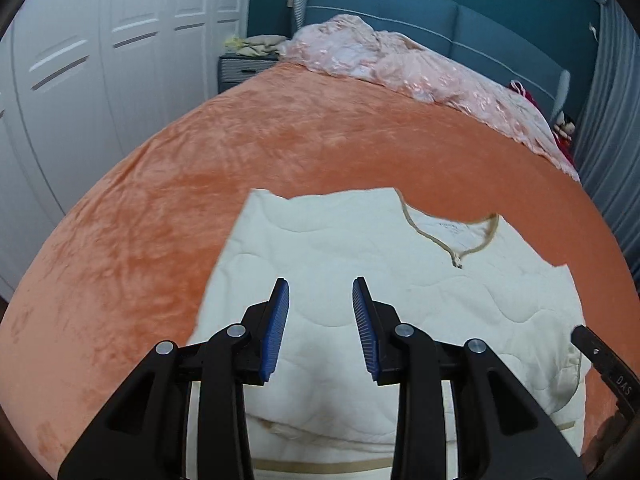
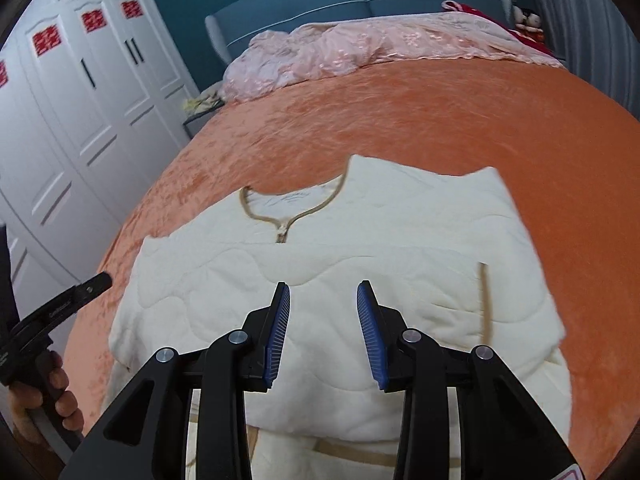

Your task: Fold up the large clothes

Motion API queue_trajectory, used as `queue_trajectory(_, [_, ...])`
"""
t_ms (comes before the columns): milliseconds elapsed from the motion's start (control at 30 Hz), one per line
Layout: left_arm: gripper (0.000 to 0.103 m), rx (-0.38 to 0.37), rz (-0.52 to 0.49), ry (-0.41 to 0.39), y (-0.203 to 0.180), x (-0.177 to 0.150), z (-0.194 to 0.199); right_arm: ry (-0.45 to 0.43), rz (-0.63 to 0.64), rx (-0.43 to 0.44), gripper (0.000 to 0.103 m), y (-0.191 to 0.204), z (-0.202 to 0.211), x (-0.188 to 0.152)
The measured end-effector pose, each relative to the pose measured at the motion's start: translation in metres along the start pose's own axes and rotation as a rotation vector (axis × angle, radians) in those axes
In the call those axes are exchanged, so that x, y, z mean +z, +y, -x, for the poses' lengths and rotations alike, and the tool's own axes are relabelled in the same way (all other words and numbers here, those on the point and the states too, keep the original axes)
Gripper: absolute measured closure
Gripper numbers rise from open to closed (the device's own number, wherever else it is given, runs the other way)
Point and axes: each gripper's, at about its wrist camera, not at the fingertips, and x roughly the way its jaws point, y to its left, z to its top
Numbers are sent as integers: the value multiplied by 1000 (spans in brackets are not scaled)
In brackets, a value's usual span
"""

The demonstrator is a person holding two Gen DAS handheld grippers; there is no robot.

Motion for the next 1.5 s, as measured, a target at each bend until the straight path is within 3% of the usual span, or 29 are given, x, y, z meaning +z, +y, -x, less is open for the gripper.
queue_trajectory(133, [71, -11, -51, 81, -28, -15, -34, 73, 51, -25, 67, 18, -39, -12])
queue_trajectory(267, [71, 16, -79, 119, -37, -37, -57, 106, 61, -49, 68, 11, -62, -33])
queue_trajectory(533, [69, 29, -106, 32, -39, -67, -68, 56, 82, -47, 68, 7, -73, -51])
queue_trajectory(800, [68, 77, -145, -25, -47, -74, -70, 5, 99, -52, 68, 7, -73, -56])
queue_trajectory(1500, [68, 159, -199, -81, -58, -83, -75, -48, 98, -39, 68, 4, -76, -61])
